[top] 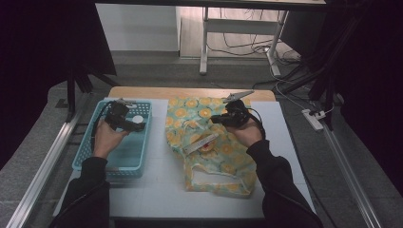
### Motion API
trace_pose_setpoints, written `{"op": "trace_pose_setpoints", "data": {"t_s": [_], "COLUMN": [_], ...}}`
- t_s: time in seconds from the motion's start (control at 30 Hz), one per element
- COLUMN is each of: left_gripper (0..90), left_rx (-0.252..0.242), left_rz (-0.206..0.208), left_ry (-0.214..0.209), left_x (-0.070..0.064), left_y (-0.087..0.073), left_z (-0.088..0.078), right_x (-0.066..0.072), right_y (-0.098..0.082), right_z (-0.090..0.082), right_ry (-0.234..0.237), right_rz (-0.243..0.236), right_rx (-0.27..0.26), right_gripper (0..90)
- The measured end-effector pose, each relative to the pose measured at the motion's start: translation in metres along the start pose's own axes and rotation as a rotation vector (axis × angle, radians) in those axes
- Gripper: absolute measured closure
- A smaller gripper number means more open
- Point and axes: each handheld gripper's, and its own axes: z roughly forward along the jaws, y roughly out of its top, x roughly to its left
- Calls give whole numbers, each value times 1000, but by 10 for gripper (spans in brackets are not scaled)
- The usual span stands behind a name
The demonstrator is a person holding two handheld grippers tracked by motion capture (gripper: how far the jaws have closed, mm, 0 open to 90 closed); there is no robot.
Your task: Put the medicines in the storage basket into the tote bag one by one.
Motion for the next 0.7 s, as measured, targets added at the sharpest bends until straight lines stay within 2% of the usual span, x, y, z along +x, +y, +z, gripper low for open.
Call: {"op": "trace_pose_setpoints", "data": {"t_s": [0.17, 0.23, 0.33, 0.5, 0.57, 0.7], "left_gripper": [0, 0, 0, 0, 28, 159], "left_rx": [27, 38, 70, 85, 92, 91], "left_rz": [-11, -9, 16, 5, 10, 50], "left_ry": [1, 3, 19, 33, 45, 63], "left_x": [5, 6, 5, 6, 6, 2], "left_y": [1, 0, 2, 4, 5, 7], "left_z": [10, 14, 20, 25, 27, 26], "right_x": [0, 0, 0, 1, 1, 2], "right_y": [-1, 0, 0, 0, 0, -1], "right_z": [0, 0, 0, 0, 0, 0], "right_ry": [1, 2, 2, 4, 4, 5], "right_rz": [0, 0, -1, 0, -2, -3], "right_rx": [0, 0, -2, -5, -4, -6], "right_gripper": [898, 898, 899, 898, 899, 898]}}
